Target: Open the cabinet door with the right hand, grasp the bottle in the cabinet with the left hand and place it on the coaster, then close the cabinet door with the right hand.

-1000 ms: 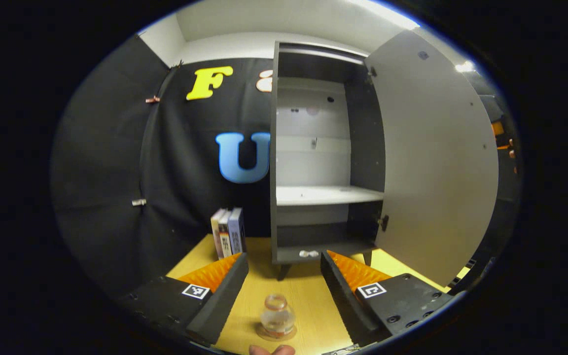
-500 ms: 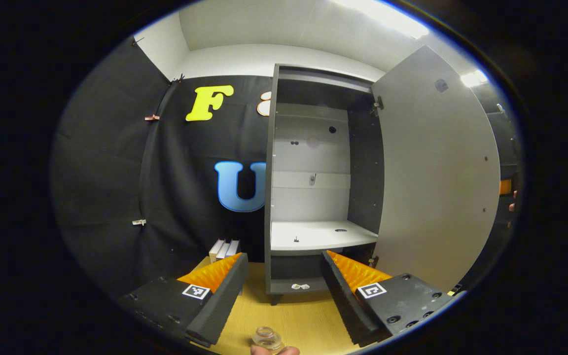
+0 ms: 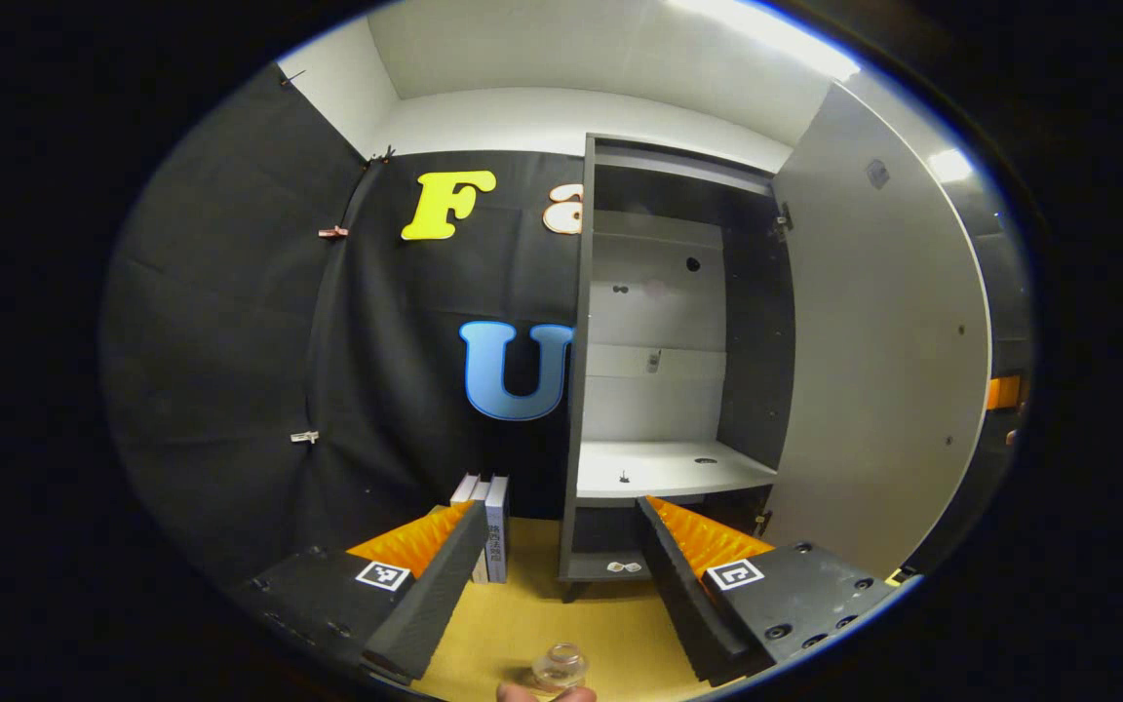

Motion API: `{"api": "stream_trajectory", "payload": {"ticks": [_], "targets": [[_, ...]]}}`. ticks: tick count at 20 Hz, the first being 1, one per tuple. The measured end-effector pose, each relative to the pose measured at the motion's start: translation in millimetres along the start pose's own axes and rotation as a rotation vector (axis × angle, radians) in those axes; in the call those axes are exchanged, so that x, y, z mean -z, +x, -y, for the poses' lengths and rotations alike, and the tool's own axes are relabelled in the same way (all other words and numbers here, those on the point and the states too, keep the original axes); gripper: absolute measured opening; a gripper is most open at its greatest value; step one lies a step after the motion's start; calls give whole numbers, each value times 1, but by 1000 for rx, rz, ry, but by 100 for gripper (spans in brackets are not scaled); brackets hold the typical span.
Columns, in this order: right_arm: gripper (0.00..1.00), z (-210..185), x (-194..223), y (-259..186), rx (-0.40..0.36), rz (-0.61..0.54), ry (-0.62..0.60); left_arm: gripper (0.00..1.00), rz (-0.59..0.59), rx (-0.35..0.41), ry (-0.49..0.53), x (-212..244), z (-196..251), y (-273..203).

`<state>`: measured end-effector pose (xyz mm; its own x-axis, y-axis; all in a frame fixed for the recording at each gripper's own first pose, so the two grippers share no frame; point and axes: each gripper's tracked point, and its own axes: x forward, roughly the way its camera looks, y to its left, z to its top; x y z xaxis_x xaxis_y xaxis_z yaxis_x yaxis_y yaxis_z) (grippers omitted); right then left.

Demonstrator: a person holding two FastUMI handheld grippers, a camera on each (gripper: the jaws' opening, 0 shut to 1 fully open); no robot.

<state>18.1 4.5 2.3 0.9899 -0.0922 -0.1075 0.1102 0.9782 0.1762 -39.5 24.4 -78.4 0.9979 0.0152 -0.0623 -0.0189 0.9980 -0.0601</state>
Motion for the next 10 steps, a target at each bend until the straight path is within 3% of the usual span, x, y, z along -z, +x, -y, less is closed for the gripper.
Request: {"api": "stream_trajectory", "payload": {"ticks": [10], "targets": [[98,-124,22,19,-231,-50,7,95,-10,16,-3,-2,-2,-7]]}}
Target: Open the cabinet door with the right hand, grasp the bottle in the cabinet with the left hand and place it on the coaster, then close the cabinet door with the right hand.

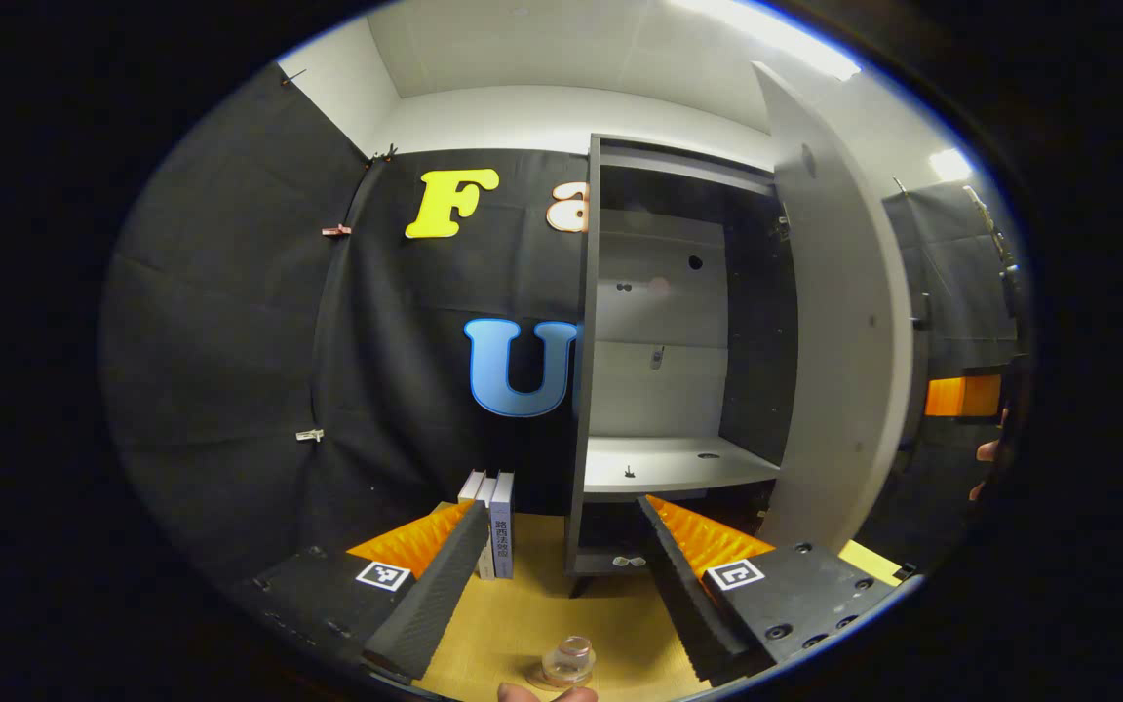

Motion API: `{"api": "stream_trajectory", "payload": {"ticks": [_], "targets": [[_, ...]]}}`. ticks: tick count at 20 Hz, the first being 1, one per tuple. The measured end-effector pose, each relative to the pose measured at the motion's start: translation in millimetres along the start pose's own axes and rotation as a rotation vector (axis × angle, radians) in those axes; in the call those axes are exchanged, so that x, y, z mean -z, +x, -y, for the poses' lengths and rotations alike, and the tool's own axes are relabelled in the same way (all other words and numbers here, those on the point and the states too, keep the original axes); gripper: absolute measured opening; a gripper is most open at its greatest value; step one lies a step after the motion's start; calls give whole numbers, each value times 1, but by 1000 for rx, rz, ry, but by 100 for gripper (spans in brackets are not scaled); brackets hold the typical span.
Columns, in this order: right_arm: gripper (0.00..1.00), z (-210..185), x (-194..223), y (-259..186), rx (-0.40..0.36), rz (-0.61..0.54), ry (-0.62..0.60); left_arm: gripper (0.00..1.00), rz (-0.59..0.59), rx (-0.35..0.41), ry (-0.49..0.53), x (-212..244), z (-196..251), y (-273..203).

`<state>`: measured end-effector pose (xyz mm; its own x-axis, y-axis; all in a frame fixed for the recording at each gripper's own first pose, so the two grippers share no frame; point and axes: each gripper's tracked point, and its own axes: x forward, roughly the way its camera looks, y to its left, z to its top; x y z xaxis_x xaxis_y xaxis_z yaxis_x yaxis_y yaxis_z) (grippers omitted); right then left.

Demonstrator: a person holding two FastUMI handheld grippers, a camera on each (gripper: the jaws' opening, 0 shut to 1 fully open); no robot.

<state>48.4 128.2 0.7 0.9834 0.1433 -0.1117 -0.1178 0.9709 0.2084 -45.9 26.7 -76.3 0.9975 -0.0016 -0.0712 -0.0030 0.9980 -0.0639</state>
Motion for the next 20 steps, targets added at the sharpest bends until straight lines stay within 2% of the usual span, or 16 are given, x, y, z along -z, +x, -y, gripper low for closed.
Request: {"api": "stream_trajectory", "payload": {"ticks": [3,6,20], "targets": [[98,-37,11,-2,-95,-22,18,92,6,16,12,-6,7,4],[98,-38,10,-8,-112,-9,-20,94,24,31,16,-16,14,5],[97,15,-8,-28,5,47,-45,94,60,97,43,-35,48,9]]}}
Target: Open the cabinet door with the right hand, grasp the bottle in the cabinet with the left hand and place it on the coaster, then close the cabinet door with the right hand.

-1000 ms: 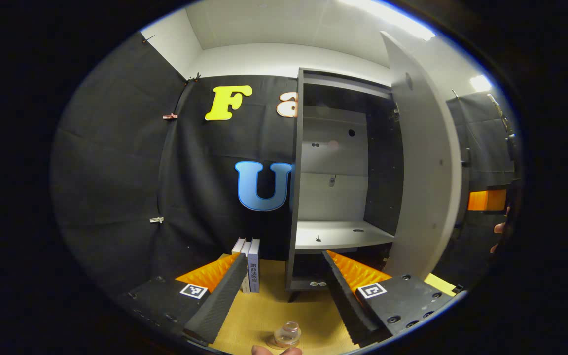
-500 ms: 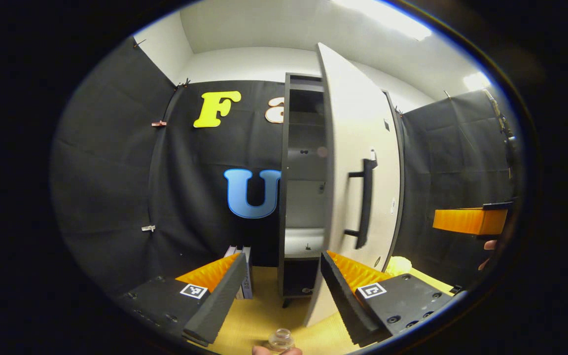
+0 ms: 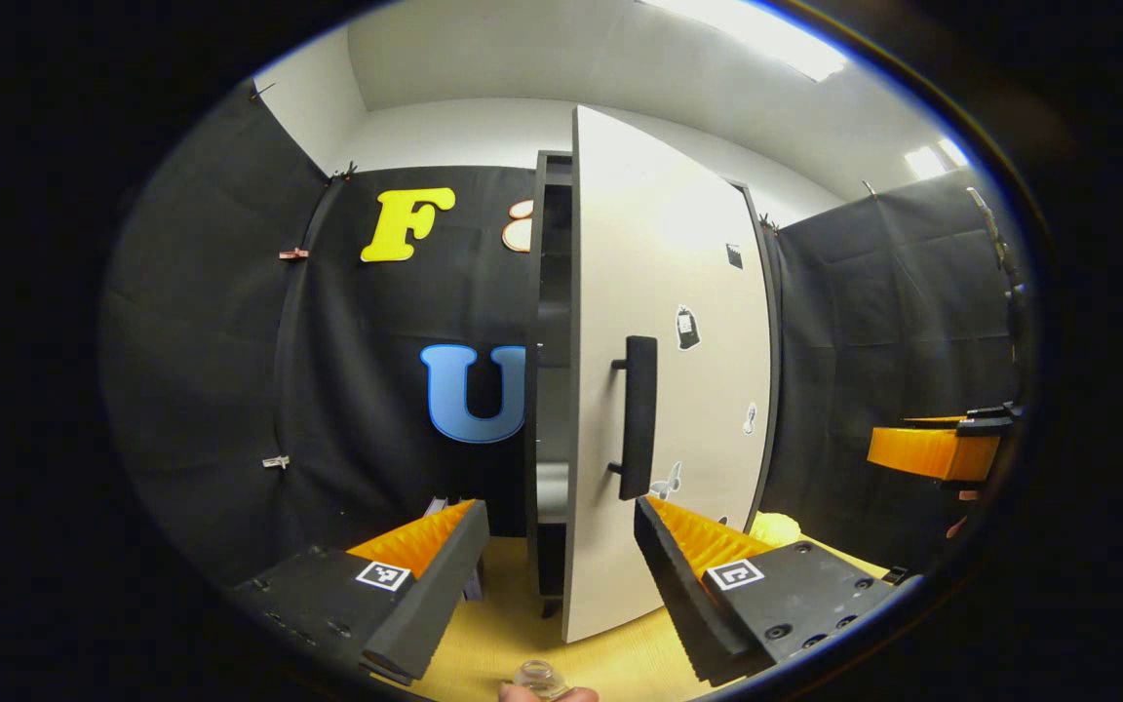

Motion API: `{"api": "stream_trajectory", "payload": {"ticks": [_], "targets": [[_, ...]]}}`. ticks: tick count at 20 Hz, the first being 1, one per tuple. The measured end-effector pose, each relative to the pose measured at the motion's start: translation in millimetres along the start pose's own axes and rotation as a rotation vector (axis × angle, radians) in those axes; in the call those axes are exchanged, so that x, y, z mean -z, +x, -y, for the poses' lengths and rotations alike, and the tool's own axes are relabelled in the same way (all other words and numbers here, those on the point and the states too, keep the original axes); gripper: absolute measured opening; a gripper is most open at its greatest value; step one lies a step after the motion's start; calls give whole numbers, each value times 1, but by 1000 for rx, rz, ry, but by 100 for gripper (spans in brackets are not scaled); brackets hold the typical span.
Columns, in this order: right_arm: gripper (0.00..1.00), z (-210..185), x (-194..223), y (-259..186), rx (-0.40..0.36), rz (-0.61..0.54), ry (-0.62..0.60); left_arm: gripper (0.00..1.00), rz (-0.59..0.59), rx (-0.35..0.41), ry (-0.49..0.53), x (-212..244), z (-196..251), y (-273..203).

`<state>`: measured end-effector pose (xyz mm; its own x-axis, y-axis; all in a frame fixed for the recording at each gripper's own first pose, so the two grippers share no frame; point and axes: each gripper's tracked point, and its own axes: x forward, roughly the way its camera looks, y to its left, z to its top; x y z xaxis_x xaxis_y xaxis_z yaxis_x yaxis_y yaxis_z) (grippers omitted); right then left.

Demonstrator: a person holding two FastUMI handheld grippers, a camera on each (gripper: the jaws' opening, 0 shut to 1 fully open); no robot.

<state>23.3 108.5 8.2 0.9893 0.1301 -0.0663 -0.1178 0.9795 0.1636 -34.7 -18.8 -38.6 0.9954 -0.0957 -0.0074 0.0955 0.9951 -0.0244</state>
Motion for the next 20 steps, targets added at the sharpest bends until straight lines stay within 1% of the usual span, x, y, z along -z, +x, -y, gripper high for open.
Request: {"api": "stream_trajectory", "payload": {"ticks": [6,12,14,15,16,20], "targets": [[97,16,-5,-8,21,29,-29,95,24,14,8,-7,20,5],[98,32,-2,-3,-6,14,-22,95,16,5,9,-6,44,13],[98,38,3,0,-21,-7,-7,95,13,-4,7,-7,50,16],[98,40,3,1,-28,-12,0,92,13,-12,3,-8,53,18],[98,44,2,1,-32,-14,3,95,12,-20,1,-8,57,20],[98,64,-2,5,-49,-10,0,95,8,-56,5,-12,72,28]]}}
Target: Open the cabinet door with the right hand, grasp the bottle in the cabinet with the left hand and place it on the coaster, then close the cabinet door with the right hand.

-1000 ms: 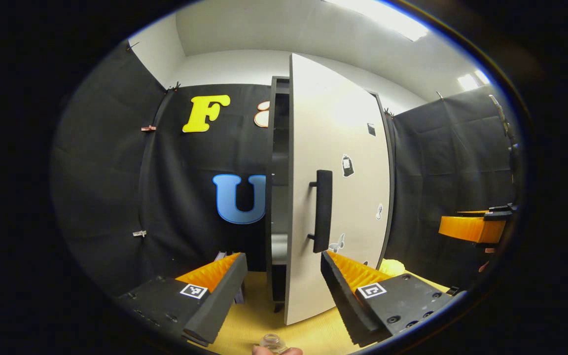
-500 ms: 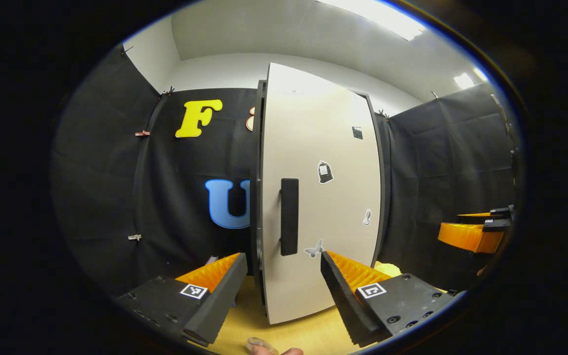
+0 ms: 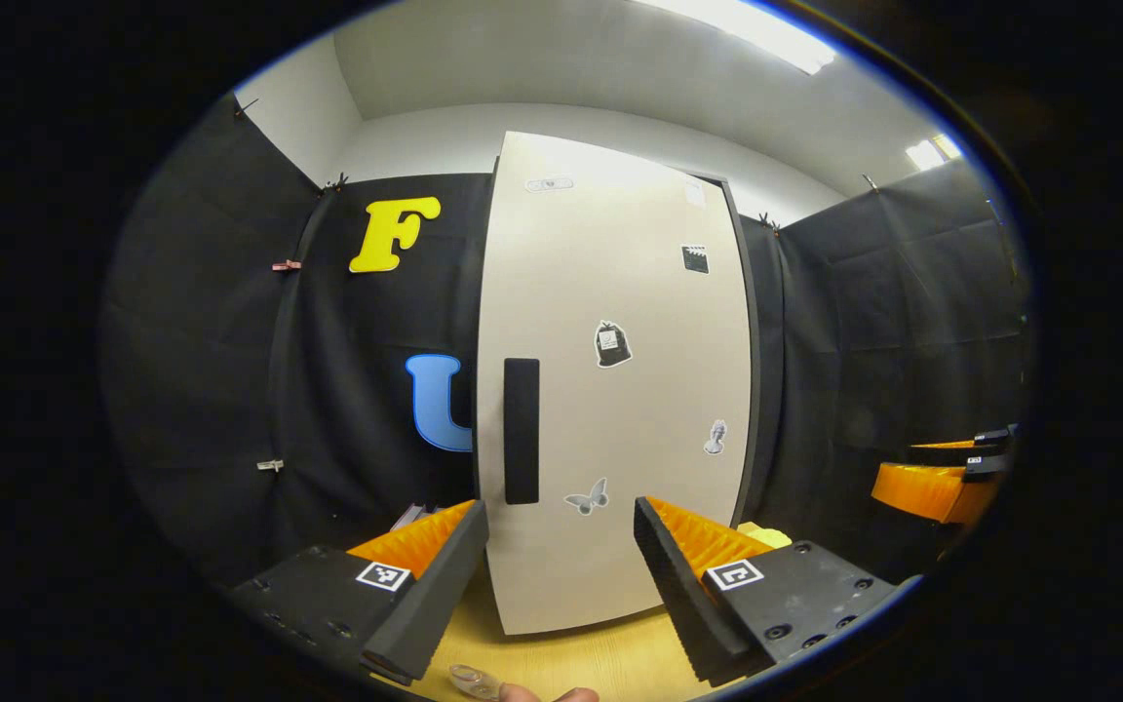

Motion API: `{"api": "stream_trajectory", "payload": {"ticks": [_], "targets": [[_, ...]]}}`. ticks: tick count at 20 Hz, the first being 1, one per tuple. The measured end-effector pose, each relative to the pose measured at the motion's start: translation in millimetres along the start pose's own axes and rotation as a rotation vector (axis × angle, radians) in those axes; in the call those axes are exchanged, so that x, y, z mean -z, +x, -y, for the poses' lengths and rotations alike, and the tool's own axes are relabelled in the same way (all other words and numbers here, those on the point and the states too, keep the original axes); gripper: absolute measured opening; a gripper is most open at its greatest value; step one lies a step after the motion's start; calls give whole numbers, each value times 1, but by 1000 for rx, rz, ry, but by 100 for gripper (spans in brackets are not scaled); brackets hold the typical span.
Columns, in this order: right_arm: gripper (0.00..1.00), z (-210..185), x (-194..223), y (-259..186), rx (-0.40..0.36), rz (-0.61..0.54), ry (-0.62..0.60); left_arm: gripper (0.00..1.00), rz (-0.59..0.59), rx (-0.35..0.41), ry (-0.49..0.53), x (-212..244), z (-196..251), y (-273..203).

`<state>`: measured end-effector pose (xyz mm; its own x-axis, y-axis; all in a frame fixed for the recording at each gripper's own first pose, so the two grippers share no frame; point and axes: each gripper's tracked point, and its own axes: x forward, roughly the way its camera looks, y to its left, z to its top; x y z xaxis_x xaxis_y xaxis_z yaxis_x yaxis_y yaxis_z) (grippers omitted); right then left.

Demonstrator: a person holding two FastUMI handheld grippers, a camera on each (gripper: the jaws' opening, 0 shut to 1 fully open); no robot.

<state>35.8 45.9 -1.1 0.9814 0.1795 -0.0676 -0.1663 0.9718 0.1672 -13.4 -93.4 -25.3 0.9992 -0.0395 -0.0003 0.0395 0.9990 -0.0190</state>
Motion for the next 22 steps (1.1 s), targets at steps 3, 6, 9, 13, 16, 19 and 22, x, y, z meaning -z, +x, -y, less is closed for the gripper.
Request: {"api": "stream_trajectory", "payload": {"ticks": [3,6,9,13,16,19,22], "targets": [[98,14,4,1,-13,-4,-5,94,15,-19,4,-5,16,6],[98,32,7,4,-24,-11,-1,95,21,-27,7,-3,33,15],[97,48,8,6,-29,-9,-6,95,24,-37,-1,-3,46,21],[98,64,14,10,-39,-12,-9,95,35,-56,11,-4,60,29],[98,78,13,11,-42,-9,-4,95,38,-58,16,-5,72,33],[98,84,13,10,-56,-8,3,95,44,-62,24,-7,82,34],[98,90,12,10,-63,-6,11,95,43,-60,20,-6,91,34]]}}
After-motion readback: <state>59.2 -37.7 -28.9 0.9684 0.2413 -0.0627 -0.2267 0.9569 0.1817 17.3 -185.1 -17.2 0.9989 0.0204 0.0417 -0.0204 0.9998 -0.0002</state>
